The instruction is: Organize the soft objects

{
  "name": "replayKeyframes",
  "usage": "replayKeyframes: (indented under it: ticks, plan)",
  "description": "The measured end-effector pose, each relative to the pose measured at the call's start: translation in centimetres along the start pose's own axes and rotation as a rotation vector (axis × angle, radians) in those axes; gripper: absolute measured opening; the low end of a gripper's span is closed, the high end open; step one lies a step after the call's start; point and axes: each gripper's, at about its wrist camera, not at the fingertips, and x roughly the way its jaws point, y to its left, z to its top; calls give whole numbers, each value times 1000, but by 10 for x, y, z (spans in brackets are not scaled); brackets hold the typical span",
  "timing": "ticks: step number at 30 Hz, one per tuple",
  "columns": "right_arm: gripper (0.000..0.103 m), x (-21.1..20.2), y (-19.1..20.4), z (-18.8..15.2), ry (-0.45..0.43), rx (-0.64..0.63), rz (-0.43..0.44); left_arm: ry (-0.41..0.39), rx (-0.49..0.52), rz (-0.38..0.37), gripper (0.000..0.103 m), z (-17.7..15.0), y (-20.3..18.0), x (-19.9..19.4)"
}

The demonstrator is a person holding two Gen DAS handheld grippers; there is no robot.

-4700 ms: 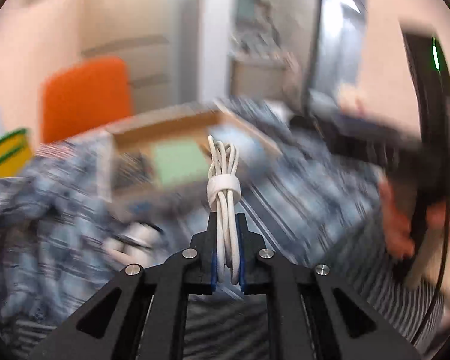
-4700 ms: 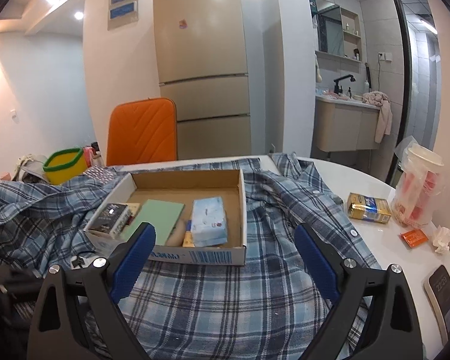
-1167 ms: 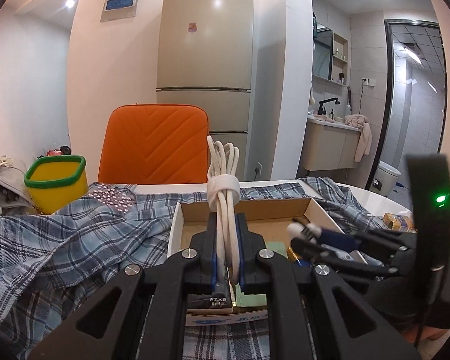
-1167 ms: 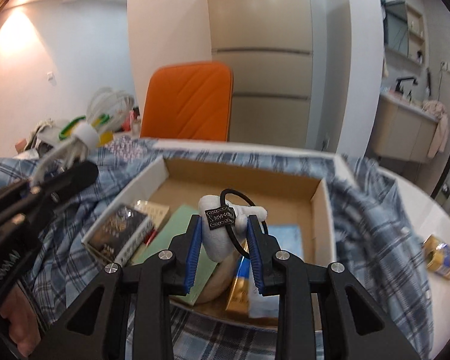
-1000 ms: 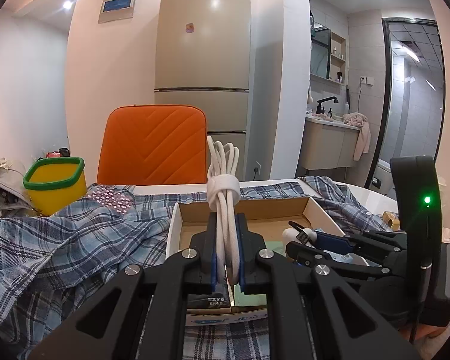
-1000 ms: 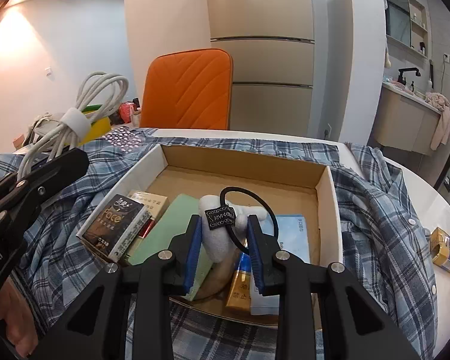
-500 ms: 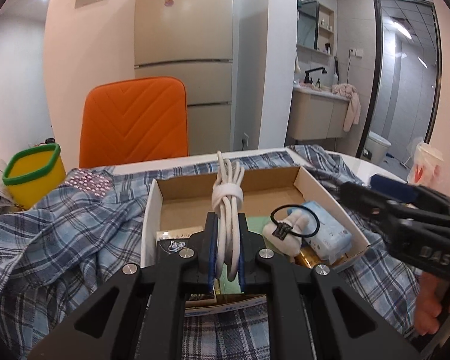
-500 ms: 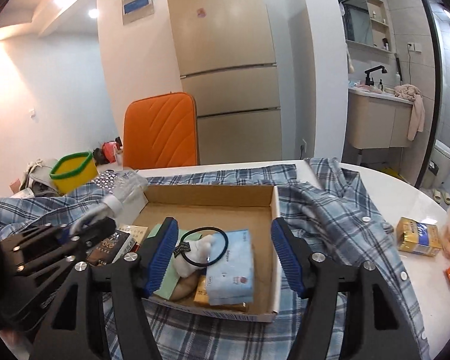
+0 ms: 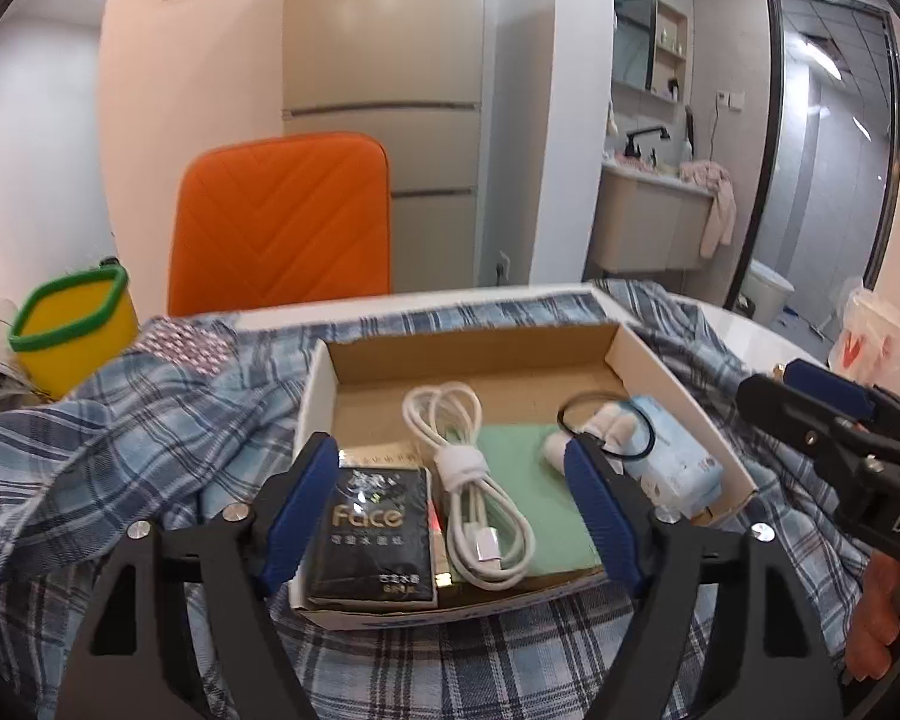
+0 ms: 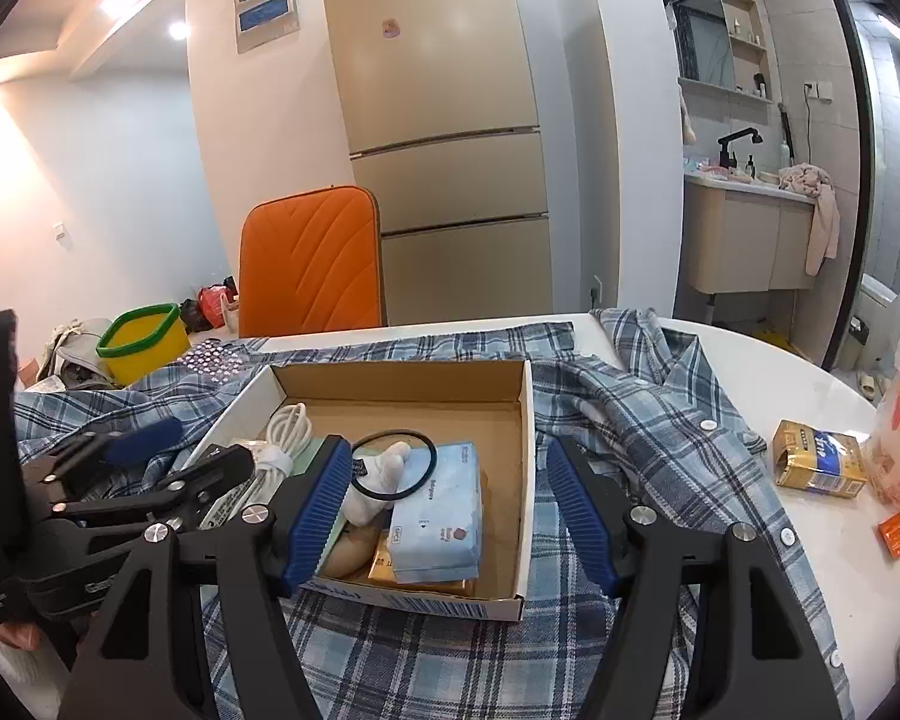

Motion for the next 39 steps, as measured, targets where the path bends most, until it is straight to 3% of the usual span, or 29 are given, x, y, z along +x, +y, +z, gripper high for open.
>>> replayKeyframes:
  ticks: [3, 9, 15, 16, 17, 21, 28, 33, 39]
  plan:
    - [74, -8, 0, 1, -38, 1, -9, -52, -8, 20, 83, 1, 4, -11]
    - [86, -46, 5, 9, -182, -36, -30, -260, -23, 65, 92, 7, 10, -63]
    - [90, -84, 11, 16, -296, -63, -41, -410, -62, 61, 102, 20, 21, -117]
    - [93, -90, 11, 17, -316, -58, -39, -418, -62, 54, 102, 21, 21, -122]
    - [103, -96, 11, 18, -334, -51, -35, -424, -54, 45, 102, 22, 21, -129]
    - [103, -122, 12, 18, -425, -39, -33, -458, -12, 50, 102, 19, 16, -150]
    - [103, -151, 16, 10, -464, -29, -17, -489, -4, 59, 102, -2, 6, -170]
    - [103, -151, 26, -7, -482, -71, -55, -559, 20, 100, 102, -24, 1, -173]
    - [103, -141, 35, -29, -486, -108, -73, -562, 25, 112, 102, -45, 0, -161]
